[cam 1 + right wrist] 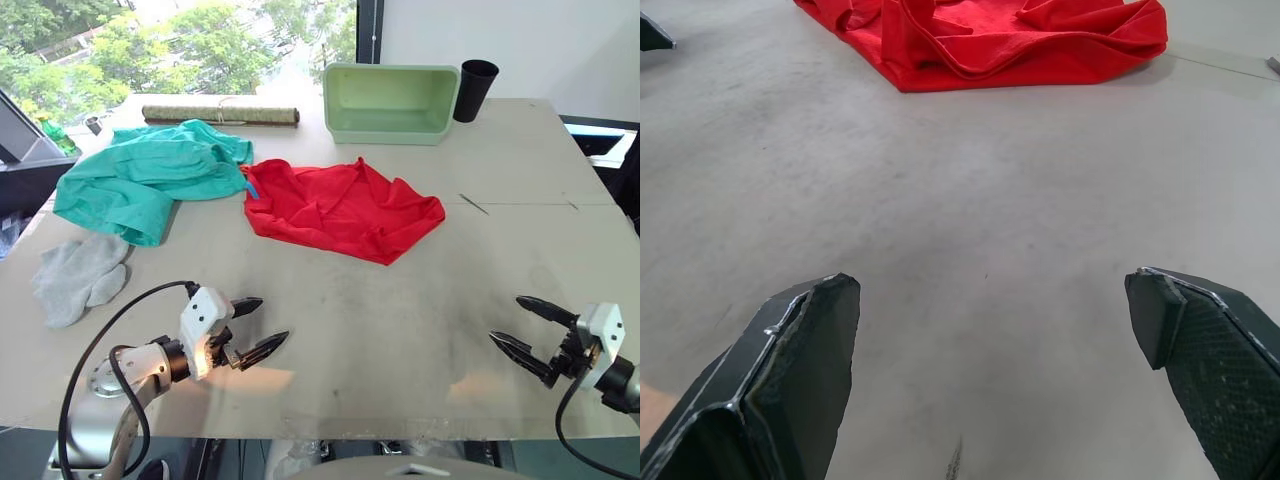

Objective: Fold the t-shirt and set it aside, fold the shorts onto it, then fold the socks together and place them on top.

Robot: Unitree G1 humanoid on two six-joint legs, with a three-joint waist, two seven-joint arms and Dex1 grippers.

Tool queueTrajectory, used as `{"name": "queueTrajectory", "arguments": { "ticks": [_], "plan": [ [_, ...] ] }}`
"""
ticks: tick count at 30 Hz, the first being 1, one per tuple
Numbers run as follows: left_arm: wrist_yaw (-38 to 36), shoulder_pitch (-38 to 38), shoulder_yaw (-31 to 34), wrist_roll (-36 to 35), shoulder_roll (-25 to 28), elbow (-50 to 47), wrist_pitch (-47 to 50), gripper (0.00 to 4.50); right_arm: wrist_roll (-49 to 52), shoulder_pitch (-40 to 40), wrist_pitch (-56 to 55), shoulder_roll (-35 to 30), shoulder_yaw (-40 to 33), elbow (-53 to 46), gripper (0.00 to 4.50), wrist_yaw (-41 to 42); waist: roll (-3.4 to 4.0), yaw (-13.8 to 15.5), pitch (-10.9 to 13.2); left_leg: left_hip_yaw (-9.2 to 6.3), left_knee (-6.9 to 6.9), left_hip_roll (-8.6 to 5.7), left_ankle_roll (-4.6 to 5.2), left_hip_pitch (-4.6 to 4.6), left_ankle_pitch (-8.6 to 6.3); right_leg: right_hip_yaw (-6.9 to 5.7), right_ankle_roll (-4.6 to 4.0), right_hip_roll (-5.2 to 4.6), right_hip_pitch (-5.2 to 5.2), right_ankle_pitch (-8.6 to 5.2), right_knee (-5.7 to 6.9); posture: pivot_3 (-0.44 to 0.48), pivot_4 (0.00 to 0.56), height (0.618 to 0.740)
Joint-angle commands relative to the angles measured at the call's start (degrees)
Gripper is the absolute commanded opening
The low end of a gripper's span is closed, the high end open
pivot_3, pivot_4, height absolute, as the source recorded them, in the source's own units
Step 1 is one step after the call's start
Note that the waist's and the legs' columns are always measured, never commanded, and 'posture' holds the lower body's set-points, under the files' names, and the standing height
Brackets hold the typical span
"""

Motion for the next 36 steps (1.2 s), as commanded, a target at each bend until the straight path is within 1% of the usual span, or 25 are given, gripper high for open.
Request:
{"name": "queueTrajectory", "arguments": {
  "ticks": [1, 4, 9, 10, 15, 19, 22, 24, 27, 31, 34, 36],
  "plan": [
    [-0.59, -1.6, 0.04, -1.03, -0.09, 0.03, -1.63, 4.5, 1.27, 0.76, -0.76, -0.86, -2.67, -0.81, 4.48, 1.0, 0.0, 0.02, 0.0, 0.0, 0.0, 0.0, 0.0, 0.0, 0.0, -0.01, 0.0, 0.0, 0.0, 0.0, 0.0, 0.0, 0.15, 0.735],
    [-1.82, -4.63, -0.83, -1.86, -0.42, 2.55, -2.39, 4.5, 1.23, 1.55, -1.18, -1.25, -4.3, -0.93, 4.48, 1.48, 0.02, 0.44, 0.0, -0.14, -0.02, -0.09, 0.0, -0.05, 0.0, -0.14, -0.03, -0.05, 0.03, 0.02, -0.03, 0.0, 0.15, 0.735],
    [-2.95, -5.36, -1.03, -2.08, -0.15, 3.69, -2.76, 4.5, 0.97, 1.62, -1.32, -0.97, -4.53, -1.1, 4.48, 1.92, 0.02, 0.22, -0.01, -0.49, -0.04, -0.23, 0.0, -0.06, 0.01, -0.18, 0.03, -0.05, 0.09, -0.01, -0.04, 0.0, 0.15, 0.735],
    [-3.05, -5.38, -1.04, -2.07, -0.18, 3.79, -2.76, 4.5, 0.92, 1.71, -1.39, -0.89, -4.48, -1.24, 4.48, 1.97, 0.03, 0.21, -0.01, -0.57, -0.04, -0.27, -0.01, -0.05, 0.01, -0.19, 0.16, -0.05, 0.1, -0.09, -0.03, 0.0, 0.15, 0.735],
    [-4.55, -5.11, -0.51, -3.04, -0.14, 3.82, -3.5, 4.5, 1.38, 1.11, -0.61, -0.95, -3.58, -3.16, 4.48, 1.88, 0.02, 0.26, -0.01, -0.63, -0.04, -0.31, -0.01, -0.06, 0.01, -0.21, 0.18, -0.09, 0.12, -0.1, -0.03, 0.0, 0.15, 0.735],
    [-6.54, -6.07, 0.3, -4.21, 0.24, 5.14, -4.81, 4.5, 2.29, -1.97, 2.64, -1.6, -1.01, -6.6, 4.48, 1.07, 0.03, 0.17, -0.01, -0.66, -0.05, -0.31, -0.02, -0.05, 0.01, -0.23, 0.19, -0.08, 0.13, -0.1, -0.02, 0.0, 0.15, 0.735],
    [-8.36, -7.39, 0.64, -5.18, 0.92, 6.14, -5.56, 4.5, 2.63, -6.54, 7.4, -1.64, 2.64, -9.49, 4.48, -1.32, 0.02, 0.01, -0.01, -0.66, -0.04, -0.31, -0.02, -0.05, 0.02, -0.23, 0.19, -0.08, 0.13, -0.1, -0.01, 0.0, 0.15, 0.735],
    [-10.28, -9.2, 0.68, -5.94, 2.04, 7.06, -5.73, 4.5, 2.07, -11.72, 12.36, -1.06, 6.6, -11.14, 4.48, -4.73, 0.02, 0.08, -0.01, -0.69, -0.04, -0.31, -0.02, -0.05, 0.02, -0.25, 0.19, -0.08, 0.13, -0.09, 0.0, 0.0, 0.15, 0.735],
    [-13.28, -12.89, 1.02, -7.47, 4.01, 9.19, -5.23, 4.5, -1.67, -19.68, 17.37, 0.35, 12.99, -11.42, 4.48, -9.75, -0.01, 0.03, 0.01, -0.7, -0.03, -0.32, -0.03, -0.08, 0.03, -0.28, 0.17, -0.08, 0.12, -0.08, 0.0, 0.0, 0.15, 0.735],
    [-16.88, -19.55, 0.97, -8.37, 6.83, 14.25, -4.7, 4.5, -6.87, -32.16, 23.19, 5.03, 20.91, -7.22, 4.48, -15.96, 0.0, 0.06, 0.01, -0.72, -0.03, -0.33, -0.06, -0.13, 0.05, -0.35, -0.03, -0.08, 0.08, 0.03, 0.01, 0.0, 0.15, 0.735],
    [-17.83, -22.82, 0.76, -7.61, 8.19, 17.19, -5.23, 4.5, -8.45, -38.64, 26.86, 9.05, 23.39, -4.17, 4.48, -19.87, -0.02, 0.06, 0.02, -0.72, -0.01, -0.35, -0.07, -0.22, 0.05, -0.35, -0.04, -0.09, 0.02, 0.03, -0.03, 0.0, 0.15, 0.735],
    [-17.46, -24.73, 0.73, -6.59, 8.68, 19.28, -6.01, 4.5, -9.16, -42.09, 28.36, 11.49, 25.17, -2.19, 4.48, -20.81, -0.02, 0.05, 0.02, -0.73, -0.01, -0.37, -0.08, -0.28, 0.06, -0.35, -0.04, -0.1, -0.04, 0.03, -0.04, 0.0, 0.15, 0.735]
  ]
}}
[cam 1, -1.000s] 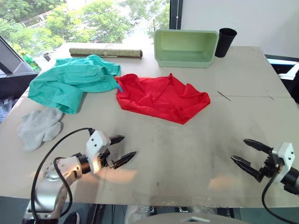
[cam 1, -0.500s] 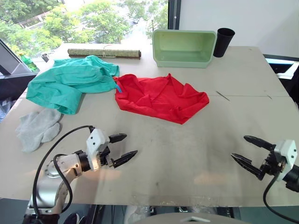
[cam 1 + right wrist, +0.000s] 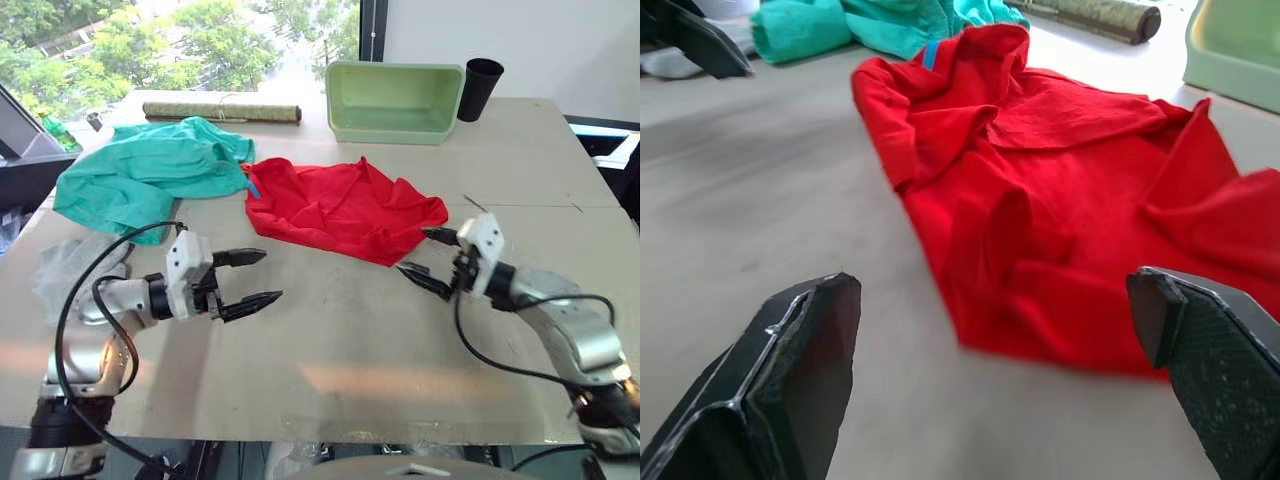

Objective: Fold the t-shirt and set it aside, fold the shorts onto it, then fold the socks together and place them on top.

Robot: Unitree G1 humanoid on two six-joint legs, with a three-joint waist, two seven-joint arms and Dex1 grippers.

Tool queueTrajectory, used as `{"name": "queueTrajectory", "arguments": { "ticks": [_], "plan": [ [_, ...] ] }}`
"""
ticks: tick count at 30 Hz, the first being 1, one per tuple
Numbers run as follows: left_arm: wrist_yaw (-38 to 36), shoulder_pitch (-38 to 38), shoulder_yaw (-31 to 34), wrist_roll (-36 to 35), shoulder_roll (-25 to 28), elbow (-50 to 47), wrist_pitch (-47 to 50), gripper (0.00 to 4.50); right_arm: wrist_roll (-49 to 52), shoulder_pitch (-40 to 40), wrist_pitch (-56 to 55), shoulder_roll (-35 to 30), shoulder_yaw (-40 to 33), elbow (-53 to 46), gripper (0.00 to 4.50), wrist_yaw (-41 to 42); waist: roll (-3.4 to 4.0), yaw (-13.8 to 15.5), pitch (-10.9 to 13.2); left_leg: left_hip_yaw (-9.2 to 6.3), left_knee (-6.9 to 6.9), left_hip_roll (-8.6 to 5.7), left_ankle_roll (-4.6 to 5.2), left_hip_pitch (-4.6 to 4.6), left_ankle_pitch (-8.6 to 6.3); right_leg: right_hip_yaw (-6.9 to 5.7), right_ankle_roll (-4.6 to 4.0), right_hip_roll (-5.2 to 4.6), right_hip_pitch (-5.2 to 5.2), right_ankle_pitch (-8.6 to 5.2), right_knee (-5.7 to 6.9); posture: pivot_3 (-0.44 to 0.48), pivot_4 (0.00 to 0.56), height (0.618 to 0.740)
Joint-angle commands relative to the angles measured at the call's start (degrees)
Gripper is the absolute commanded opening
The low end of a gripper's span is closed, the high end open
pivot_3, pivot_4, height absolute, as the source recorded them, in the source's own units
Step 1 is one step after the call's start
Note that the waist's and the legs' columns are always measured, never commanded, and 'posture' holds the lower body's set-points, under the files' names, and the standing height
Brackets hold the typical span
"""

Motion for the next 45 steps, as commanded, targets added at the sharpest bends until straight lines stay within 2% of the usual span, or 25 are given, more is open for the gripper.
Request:
{"name": "queueTrajectory", "arguments": {
  "ticks": [1, 2, 4, 6, 11, 13, 17, 19, 22, 26, 29, 34, 40, 45],
  "plan": [
    [0.15, -2.97, 1.1, 1.2, 1.3, 2.88, -1.88, 4.5, -1.57, -5.41, 4.08, 3.51, 2.36, 2.49, 4.48, -3.39, 0.0, -0.04, 0.0, 0.0, 0.0, 0.0, 0.0, 0.0, 0.0, 0.0, 0.0, 0.0, 0.0, -0.01, -0.01, 0.0, 0.15, 0.735],
    [0.4, -3.61, 1.04, 1.55, 1.36, 3.29, -2.11, 4.5, -2.07, -6.73, 6.14, 4.6, 2.81, 3.64, 4.48, -4.74, 0.0, -0.09, 0.0, 0.0, 0.0, 0.0, 0.0, -0.04, 0.0, 0.0, 0.0, 0.0, -0.04, -0.01, 0.0, 0.0, 0.15, 0.735],
    [0.67, -4.46, 1.19, 1.72, 1.49, 3.63, -2.25, 4.5, -2.13, -8.59, 8.69, 5.83, 3.69, 4.88, 3.94, -5.17, 0.0, -0.06, 0.0, 0.0, 0.0, 0.0, 0.0, -0.05, 0.0, 0.0, 0.0, 0.0, -0.05, -0.01, 0.0, 0.0, 0.15, 0.735],
    [0.76, -4.83, 1.36, 1.68, 1.73, 3.61, -2.18, 4.5, -1.68, -9.65, 10.77, 6.4, 3.93, 4.9, 3.22, -4.97, 0.0, -0.06, 0.0, 0.02, 0.0, 0.0, 0.0, -0.06, 0.0, 0.0, 0.0, -0.03, -0.06, -0.01, 0.0, 0.0, 0.15, 0.735],
    [1.18, -5.33, 1.47, 1.81, 2.11, 4.14, -2.59, 4.5, -0.34, -11.19, 14.4, 8.08, 3.02, 3.75, 0.92, -5.85, 0.0, -0.24, 0.0, 0.0, 0.01, 0.0, 0.0, -0.05, 0.0, -0.02, 0.0, -0.04, -0.06, 0.0, 0.04, 0.0, 0.15, 0.735],
    [1.33, -5.48, 1.35, 1.91, 2.06, 4.48, -2.89, 4.5, -0.55, -11.41, 14.81, 8.05, 3.09, 3.41, 0.18, -5.91, 0.0, -0.23, 0.0, 0.0, 0.01, 0.0, 0.0, -0.04, 0.0, -0.02, 0.0, -0.04, -0.06, 0.0, 0.06, 0.0, 0.15, 0.735],
    [2.16, -7.29, 1.58, 1.29, 1.47, 6.11, -2.24, 4.5, 0.7, -10.76, 16.01, 7.04, 1.59, 0.75, 0.08, -5.43, 0.0, -0.17, 0.0, 0.0, 0.01, 0.0, 0.0, -0.05, 0.0, -0.03, 0.0, -0.04, -0.06, 0.0, 0.05, 0.0, 0.15, 0.735],
    [5.49, -10.33, 0.94, 1.56, 1.42, 7.92, 2.41, 4.5, 3.23, -7.8, 15.01, 3.62, -0.32, -3.98, 0.08, -1.27, 0.0, 0.0, 0.01, -0.01, 0.02, 0.0, 0.0, -0.08, 0.0, -0.04, 0.0, -0.04, -0.07, 0.0, 0.05, 0.0, 0.15, 0.735],
    [6.08, -13.84, -0.47, 1.64, 1.7, 10.5, 6.54, 4.5, 6.46, -4.01, 15.48, -1.75, -2.53, -9.31, 0.08, 3.42, -0.01, 0.53, 0.01, -0.17, 0.04, -0.08, 0.0, -0.2, 0.0, -0.2, 0.04, -0.1, -0.07, -0.03, -0.02, 0.0, 0.15, 0.735],
    [5.38, -22.92, -3.46, 3.61, -0.23, 19.02, 7.26, 4.5, 9.62, -0.37, 17.47, -7.21, -5.51, -12.3, 0.08, 5.93, -0.04, 0.36, 0.03, -0.23, 0.09, -0.12, 0.01, -0.21, 0.01, -0.23, 0.06, -0.12, -0.06, -0.03, 0.04, 0.0, 0.15, 0.735],
    [3.78, -30.12, -7.13, 7.35, -2.36, 26.61, 3.71, 4.5, 11.33, 1.66, 18.65, -9.22, -6.76, -13.35, 0.08, 6.36, -0.07, 0.37, 0.05, -0.28, 0.12, -0.12, 0.01, -0.19, 0.01, -0.27, 0.06, -0.08, -0.05, -0.04, 0.08, 0.0, 0.15, 0.735],
    [0.62, -39.17, -13.0, 14.36, -5.13, 38.76, -2.93, 4.5, 11.41, 3.21, 18.66, -9.22, -6.56, -14.37, 0.08, 4.35, -0.08, -0.06, 0.05, -0.32, 0.14, -0.12, -0.01, -0.2, 0.02, -0.17, 0.06, -0.01, -0.06, -0.03, 0.05, 0.0, 0.15, 0.735],
    [0.09, -50.23, -15.8, 20.36, -9.65, 56.62, -8.1, 4.5, 9.99, 4.42, 17.18, -5.93, -3.92, -15.31, 0.08, 0.99, -0.11, 0.06, 0.07, -0.35, 0.22, -0.12, -0.03, -0.33, 0.03, -0.19, 0.07, 0.01, -0.15, -0.04, 0.05, 0.0, 0.15, 0.735],
    [0.62, -56.23, -17.0, 25.11, -12.75, 67.52, -13.36, 4.5, 9.33, 4.68, 16.55, -4.44, -2.68, -15.64, 0.08, -0.53, -0.11, 0.06, 0.07, -0.42, 0.89, -0.04, -0.02, -0.82, 0.03, -0.26, 0.08, 0.04, -0.33, -0.04, 0.13, 0.0, 0.15, 0.735]
  ]
}}
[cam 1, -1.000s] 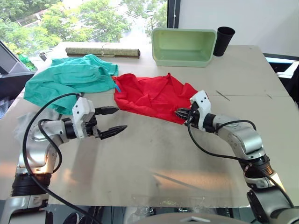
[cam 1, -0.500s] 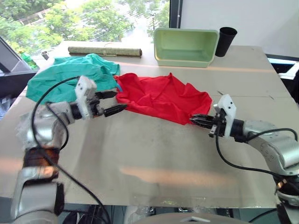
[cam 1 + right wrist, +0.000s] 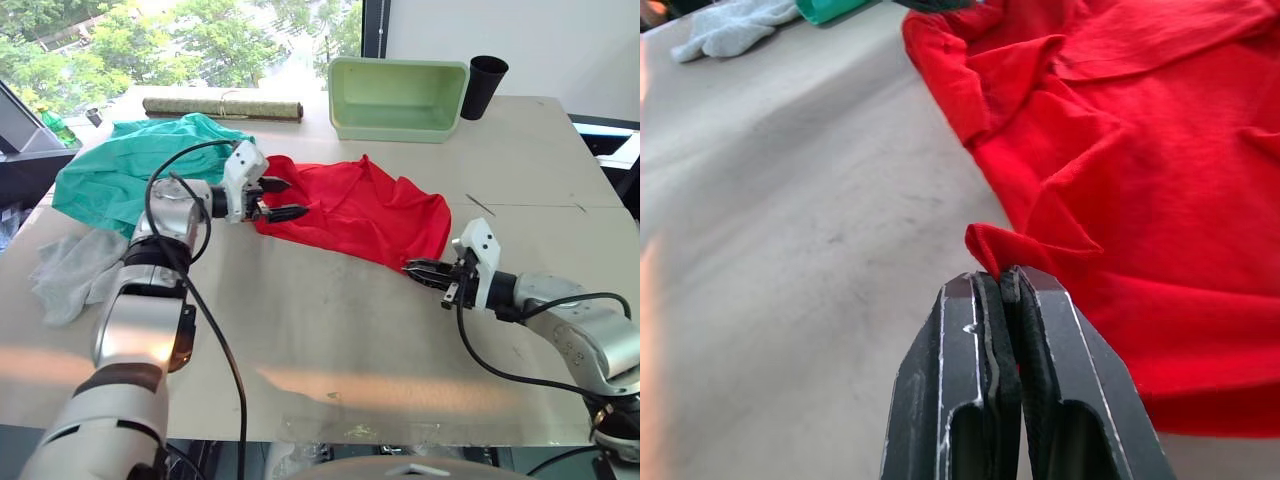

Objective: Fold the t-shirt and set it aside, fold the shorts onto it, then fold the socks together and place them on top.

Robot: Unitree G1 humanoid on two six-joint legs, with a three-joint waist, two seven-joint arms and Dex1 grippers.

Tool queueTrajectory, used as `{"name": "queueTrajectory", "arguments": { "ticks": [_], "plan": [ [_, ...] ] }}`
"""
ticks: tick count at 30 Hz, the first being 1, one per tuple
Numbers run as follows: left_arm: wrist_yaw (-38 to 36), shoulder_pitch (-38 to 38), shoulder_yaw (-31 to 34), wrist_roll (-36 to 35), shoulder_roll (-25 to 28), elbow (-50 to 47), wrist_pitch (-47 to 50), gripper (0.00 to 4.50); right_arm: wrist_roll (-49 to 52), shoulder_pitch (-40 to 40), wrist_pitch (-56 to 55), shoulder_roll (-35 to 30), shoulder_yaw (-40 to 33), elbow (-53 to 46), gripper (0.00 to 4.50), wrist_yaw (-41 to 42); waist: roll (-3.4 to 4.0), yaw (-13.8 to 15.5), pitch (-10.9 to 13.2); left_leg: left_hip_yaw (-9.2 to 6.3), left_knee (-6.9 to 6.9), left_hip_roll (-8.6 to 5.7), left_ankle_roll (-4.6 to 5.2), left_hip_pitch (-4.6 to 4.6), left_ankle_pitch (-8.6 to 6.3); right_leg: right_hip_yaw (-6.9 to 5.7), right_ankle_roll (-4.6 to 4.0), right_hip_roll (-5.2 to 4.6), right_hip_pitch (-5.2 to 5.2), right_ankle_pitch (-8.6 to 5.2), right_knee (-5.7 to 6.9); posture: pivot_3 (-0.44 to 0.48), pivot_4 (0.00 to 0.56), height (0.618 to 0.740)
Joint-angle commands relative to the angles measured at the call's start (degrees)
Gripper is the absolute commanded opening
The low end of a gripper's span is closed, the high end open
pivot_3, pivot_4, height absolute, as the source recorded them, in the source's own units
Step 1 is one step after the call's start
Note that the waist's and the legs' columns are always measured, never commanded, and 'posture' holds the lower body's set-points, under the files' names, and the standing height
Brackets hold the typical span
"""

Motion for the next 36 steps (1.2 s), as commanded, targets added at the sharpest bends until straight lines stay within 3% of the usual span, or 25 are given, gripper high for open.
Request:
{"name": "queueTrajectory", "arguments": {
  "ticks": [1, 13, 17, 23, 24, 29, 36],
  "plan": [
    [0.44, -3.43, -0.64, 3.42, -1.11, 4.97, -4.22, 4.5, -0.09, -0.05, -1.45, 0.52, -0.09, -2.09, 0.08, -0.94, 0.0, -0.02, 0.0, 0.01, 0.02, -0.01, 0.0, -0.02, 0.0, 0.02, 0.01, -0.01, 0.0, 0.0, -0.02, 0.0, 0.15, 0.735],
    [12.05, -6.08, -1.32, 11.32, -6.47, 11.87, -11.49, 4.5, -1.09, -0.65, -2.53, 1.54, -0.08, -1.92, 0.08, -2.59, -0.03, -0.02, 0.01, -0.02, 0.02, -0.02, 0.01, -0.03, 0.0, 0.03, 0.04, -0.01, 0.0, -0.02, 0.01, 0.0, 0.15, 0.735],
    [12.4, -5.96, -0.68, 11.68, -6.91, 12.3, -12.49, 3.32, -1.06, -0.52, -2.72, 1.6, -0.16, -1.98, 0.0, -3.08, -0.03, -0.06, 0.01, -0.02, 0.03, -0.01, 0.0, -0.02, 0.0, 0.03, 0.04, -0.01, -0.01, -0.02, 0.02, 0.0, 0.15, 0.735],
    [8.75, -5.91, 1.56, 10.24, -6.16, 12.48, -11.98, 0.31, -1.03, -0.58, -3.03, 1.23, -0.54, -1.7, 0.0, -3.05, -0.03, -0.05, 0.01, -0.01, 0.04, -0.01, 0.0, -0.03, 0.0, 0.02, 0.04, -0.01, 0.0, -0.02, 0.02, 0.0, 0.15, 0.735],
    [7.35, -6.01, 2.44, 9.53, -5.91, 12.38, -11.49, 0.06, -1.0, -0.67, -3.06, 1.13, -0.71, -1.63, 0.0, -3.0, -0.03, -0.06, 0.02, 0.0, 0.04, -0.02, 0.0, -0.03, 0.0, 0.02, 0.04, -0.01, -0.01, -0.02, 0.02, 0.0, 0.15, 0.735],
    [0.18, -8.17, 9.48, 3.56, -3.1, 11.61, -5.96, 0.06, -0.22, -1.24, -3.08, 0.46, -3.32, -1.28, 0.0, -3.07, -0.05, -0.14, 0.03, -0.01, 0.05, -0.01, 0.0, -0.02, 0.0, 0.01, 0.04, 0.0, -0.01, -0.02, 0.04, 0.0, 0.15, 0.735],
    [-3.3, -12.75, 16.28, -1.36, 3.64, 10.71, 1.01, 0.06, 1.45, -3.5, -4.1, -0.09, -12.0, 0.87, 0.0, -4.37, -0.07, -0.14, 0.04, -0.01, 0.05, -0.01, 0.0, -0.04, 0.0, 0.0, 0.04, -0.01, -0.04, -0.02, 0.05, 0.0, 0.15, 0.735]
  ]
}}
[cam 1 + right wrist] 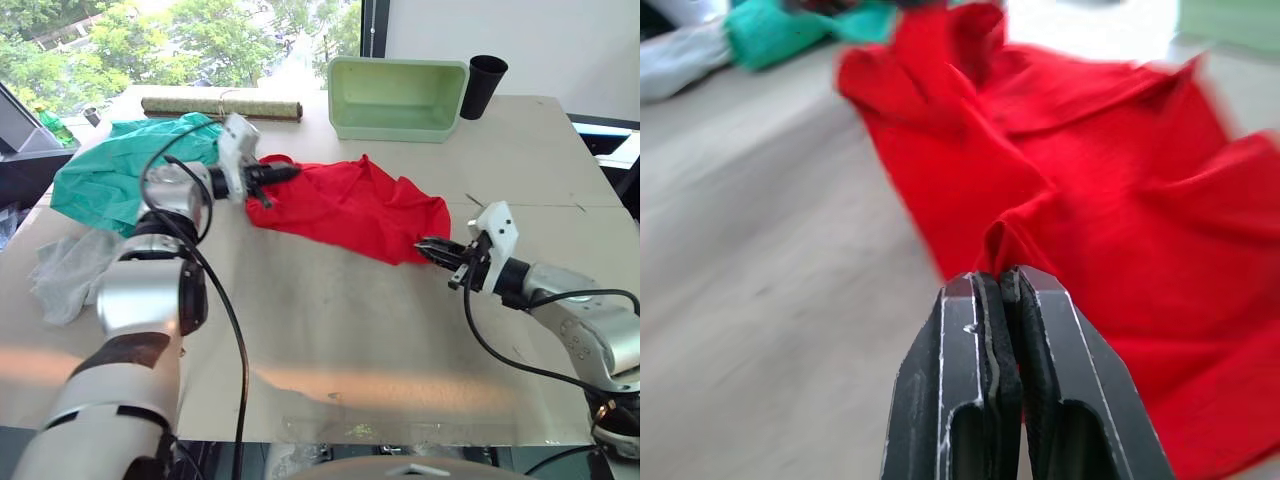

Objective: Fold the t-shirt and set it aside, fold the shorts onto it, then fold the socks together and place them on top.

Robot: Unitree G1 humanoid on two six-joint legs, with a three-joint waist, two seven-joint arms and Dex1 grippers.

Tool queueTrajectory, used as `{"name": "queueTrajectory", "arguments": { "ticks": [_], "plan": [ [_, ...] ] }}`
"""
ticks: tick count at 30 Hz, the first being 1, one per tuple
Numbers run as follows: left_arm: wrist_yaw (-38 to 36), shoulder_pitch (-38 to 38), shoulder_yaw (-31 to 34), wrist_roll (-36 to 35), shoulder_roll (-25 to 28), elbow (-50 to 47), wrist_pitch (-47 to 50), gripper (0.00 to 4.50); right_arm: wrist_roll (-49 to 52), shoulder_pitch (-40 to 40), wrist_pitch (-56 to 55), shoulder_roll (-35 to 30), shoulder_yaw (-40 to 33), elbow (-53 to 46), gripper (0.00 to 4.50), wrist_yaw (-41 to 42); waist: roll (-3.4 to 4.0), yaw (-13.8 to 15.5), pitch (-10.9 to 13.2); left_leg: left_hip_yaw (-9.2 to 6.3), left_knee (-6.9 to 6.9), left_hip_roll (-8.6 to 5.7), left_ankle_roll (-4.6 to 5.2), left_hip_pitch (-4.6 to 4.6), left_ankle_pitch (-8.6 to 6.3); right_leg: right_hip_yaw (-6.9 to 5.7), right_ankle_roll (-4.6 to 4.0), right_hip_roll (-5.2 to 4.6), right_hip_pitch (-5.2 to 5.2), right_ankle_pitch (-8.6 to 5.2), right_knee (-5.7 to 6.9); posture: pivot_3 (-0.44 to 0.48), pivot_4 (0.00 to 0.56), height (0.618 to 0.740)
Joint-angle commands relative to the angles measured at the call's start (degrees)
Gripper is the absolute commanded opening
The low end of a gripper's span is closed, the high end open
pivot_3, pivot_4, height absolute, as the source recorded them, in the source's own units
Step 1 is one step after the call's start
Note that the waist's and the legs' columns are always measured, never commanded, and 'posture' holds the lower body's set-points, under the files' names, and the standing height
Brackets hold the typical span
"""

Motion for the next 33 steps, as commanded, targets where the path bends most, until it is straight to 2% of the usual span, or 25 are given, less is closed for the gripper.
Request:
{"name": "queueTrajectory", "arguments": {
  "ticks": [1, 9, 13, 18, 23, 26, 29, 30, 31, 33],
  "plan": [
    [-2.73, -3.09, 2.74, -2.68, 3.93, -2.33, 3.22, 0.06, 1.67, -2.22, -2.2, -1.21, -6.76, 0.76, 0.0, -0.7, 0.0, -0.01, 0.0, 0.0, 0.01, 0.0, 0.0, 0.0, 0.0, 0.0, 0.0, 0.0, 0.0, 0.0, 0.0, 0.0, 0.15, 0.735],
    [-10.72, -5.83, 2.47, -2.38, 9.8, -4.2, 9.29, 0.06, 4.54, -7.62, -2.45, -3.64, -13.62, 3.93, 0.0, -0.64, 0.01, -0.08, 0.01, 0.02, 0.01, 0.0, 0.0, 0.0, 0.0, 0.0, 0.0, 0.0, -0.03, 0.0, 0.06, 0.0, 0.15, 0.735],
    [-11.23, -6.4, 3.86, -3.58, 10.58, -4.33, 11.64, 0.06, 5.75, -9.92, -2.21, -4.35, -14.27, 4.97, 0.0, -0.75, 0.01, -0.03, 0.01, 0.02, 0.01, 0.01, 0.0, 0.02, 0.0, 0.0, 0.0, 0.0, -0.03, 0.0, 0.07, 0.0, 0.15, 0.735],
    [-16.54, 0.61, -0.36, -1.34, 8.79, -8.56, 7.93, 0.06, 5.89, -8.59, -2.07, -4.99, -12.81, 4.65, 0.0, -0.48, 0.04, -0.04, 0.0, 0.04, 0.02, 0.01, 0.0, 0.02, 0.0, 0.02, 0.0, -0.03, -0.02, 0.0, 0.09, 0.0, 0.15, 0.735],
    [-7.62, 9.02, -2.54, 0.26, 2.75, -14.19, -1.84, 0.06, 4.47, -5.65, -2.46, -3.59, -8.64, 3.32, 0.0, -1.27, 0.05, 0.07, -0.01, 0.03, 0.05, 0.03, 0.0, 0.04, 0.0, 0.04, 0.0, -0.06, -0.02, 0.0, 0.17, 0.0, 0.15, 0.735],
    [2.82, 12.65, -5.14, 4.27, -0.29, -13.73, -10.42, 0.06, 3.34, -4.36, -2.89, -2.27, -5.9, 2.7, 0.0, -2.26, 0.04, -0.04, 0.0, 0.03, 0.09, 0.02, 0.0, 0.03, 0.0, 0.06, -0.01, -0.06, -0.05, 0.0, 0.26, 0.0, 0.15, 0.735],
    [14.07, 13.33, -6.53, 7.38, -2.62, -10.36, -14.83, 1.06, 2.53, -3.95, -3.17, -1.14, -4.12, 2.36, 0.0, -2.94, 0.03, 0.02, 0.0, 0.04, 0.1, 0.02, 0.0, 0.05, 0.0, 0.12, 0.0, -0.06, -0.08, 0.0, 0.35, 0.0, 0.15, 0.735],
    [15.64, 13.22, -6.88, 7.89, -2.91, -9.62, -15.56, 1.78, 2.41, -3.92, -3.21, -0.89, -3.81, 2.29, 0.0, -3.14, 0.03, 0.02, 0.0, 0.04, 0.1, 0.0, 0.0, 0.05, 0.0, 0.12, 0.0, -0.06, -0.11, 0.0, 0.4, 0.0, 0.15, 0.735],
    [17.58, 12.69, -6.61, 7.85, -3.42, -9.38, -17.08, 1.78, 2.27, -3.83, -3.22, -0.67, -3.45, 2.24, 0.0, -3.33, 0.03, 0.01, 0.0, 0.05, 0.1, 0.0, 0.0, 0.05, 0.0, 0.13, -0.01, -0.06, -0.11, 0.0, 0.4, 0.0, 0.15, 0.735],
    [18.17, 11.44, -5.48, 6.53, -4.21, -9.72, -18.64, 2.69, 2.12, -3.61, -3.12, -0.41, -3.17, 2.14, 0.0, -3.56, 0.03, 0.02, 0.0, 0.07, 0.11, -0.01, 0.0, 0.05, 0.0, 0.14, 0.0, -0.06, -0.14, 0.0, 0.44, 0.0, 0.15, 0.735]
  ]
}}
